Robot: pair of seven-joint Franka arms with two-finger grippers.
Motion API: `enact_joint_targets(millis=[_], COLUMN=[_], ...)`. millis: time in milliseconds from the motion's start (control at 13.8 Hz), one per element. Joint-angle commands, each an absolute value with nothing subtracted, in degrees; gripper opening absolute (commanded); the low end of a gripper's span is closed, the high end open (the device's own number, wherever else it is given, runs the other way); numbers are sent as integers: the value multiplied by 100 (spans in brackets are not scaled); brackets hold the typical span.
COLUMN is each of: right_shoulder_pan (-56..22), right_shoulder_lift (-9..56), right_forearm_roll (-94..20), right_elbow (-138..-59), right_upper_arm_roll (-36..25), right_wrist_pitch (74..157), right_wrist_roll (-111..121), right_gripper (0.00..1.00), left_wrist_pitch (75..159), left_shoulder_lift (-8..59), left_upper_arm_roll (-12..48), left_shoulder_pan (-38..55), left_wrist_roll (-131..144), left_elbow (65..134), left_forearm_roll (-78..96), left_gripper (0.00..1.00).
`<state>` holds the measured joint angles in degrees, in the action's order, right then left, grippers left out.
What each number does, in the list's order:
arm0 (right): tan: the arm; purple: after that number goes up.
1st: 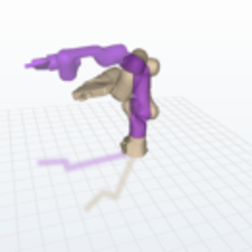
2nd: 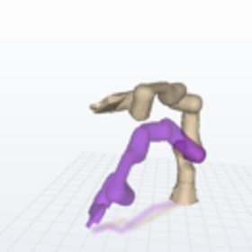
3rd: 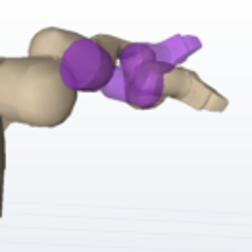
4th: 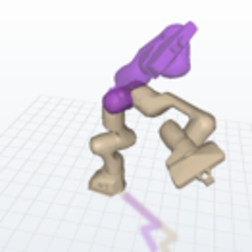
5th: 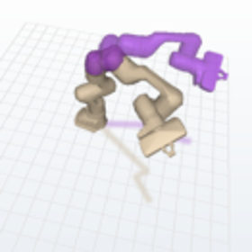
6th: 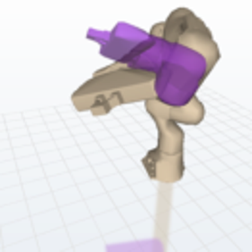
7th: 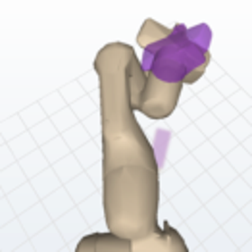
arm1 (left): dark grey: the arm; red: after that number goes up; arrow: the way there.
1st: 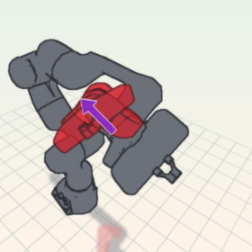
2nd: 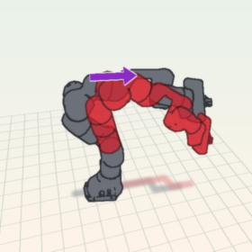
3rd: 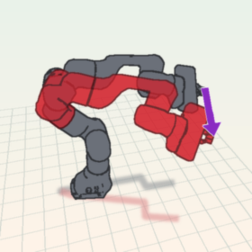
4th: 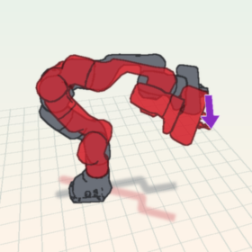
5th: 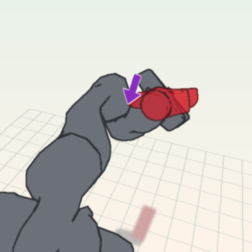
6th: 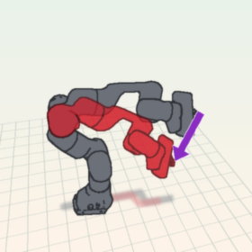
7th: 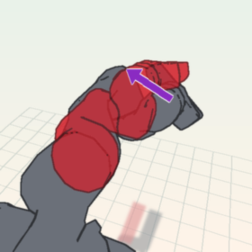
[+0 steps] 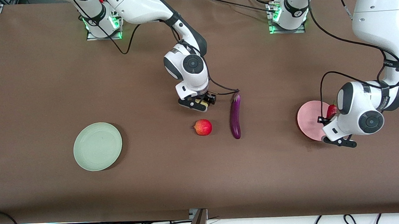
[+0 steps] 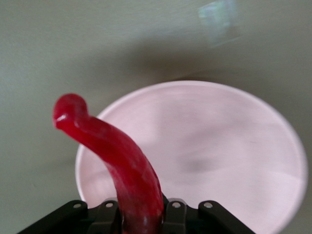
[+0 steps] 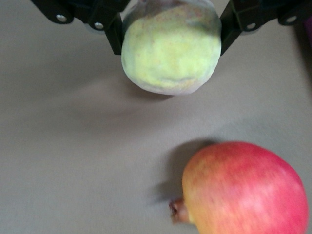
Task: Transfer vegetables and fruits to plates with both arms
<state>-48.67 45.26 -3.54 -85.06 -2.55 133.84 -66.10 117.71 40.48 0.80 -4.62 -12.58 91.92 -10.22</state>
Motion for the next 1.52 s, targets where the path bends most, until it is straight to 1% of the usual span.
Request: enact_joint_targets(millis=[0, 145, 290, 435, 580, 725, 942, 1159, 1304, 1449], right_shoulder_pan=[-4590, -4142, -3641, -3114, -2613, -2033, -1426, -1143, -968, -757], right_shoulder_lift=[3966, 3483, 3209, 3076, 3041, 3093, 3251, 3480, 3699, 3884], right_forearm_roll=[-395, -430, -404, -404, -413, -404, -395, -404, -334, -386], right_elbow=[-8517, -8517, -8525, -8517, -8517, -8525, -8543, -8552, -8543, -8543], right_upper_arm_roll=[-290, -290, -308, -500, -737, -756, -756, -756, -756, -756], right_wrist_pitch=[12669, 11808, 11051, 10715, 10644, 10644, 10644, 10705, 10888, 11117], right_wrist_roll=[-6015, -5146, -4180, -3082, -1931, -1006, -283, 35, 87, 368], right_gripper=[19, 19, 19, 19, 19, 19, 19, 19, 19, 19], left_wrist_pitch=[11813, 11769, 11725, 11629, 11313, 10962, 10521, 10564, 10835, 11422], left_shoulder_lift=[4122, 4096, 4061, 3973, 3789, 3438, 3243, 3295, 3515, 3795], left_upper_arm_roll=[167, 202, 211, 237, 394, 666, 1404, 2151, 2162, 2145], left_shoulder_pan=[-615, -624, -598, -589, -580, -554, -527, -353, 182, 639], left_wrist_roll=[-1494, -1485, -1485, -1485, -1468, -1450, -1110, -73, 359, 684], left_elbow=[9097, 9097, 9062, 9053, 8983, 8974, 8833, 8842, 8833, 8842], left_forearm_roll=[-1046, -1037, -1046, -1037, -845, -380, -290, -308, -343, -378], left_gripper=[100, 100, 100, 100, 100, 100, 100, 100, 100, 100])
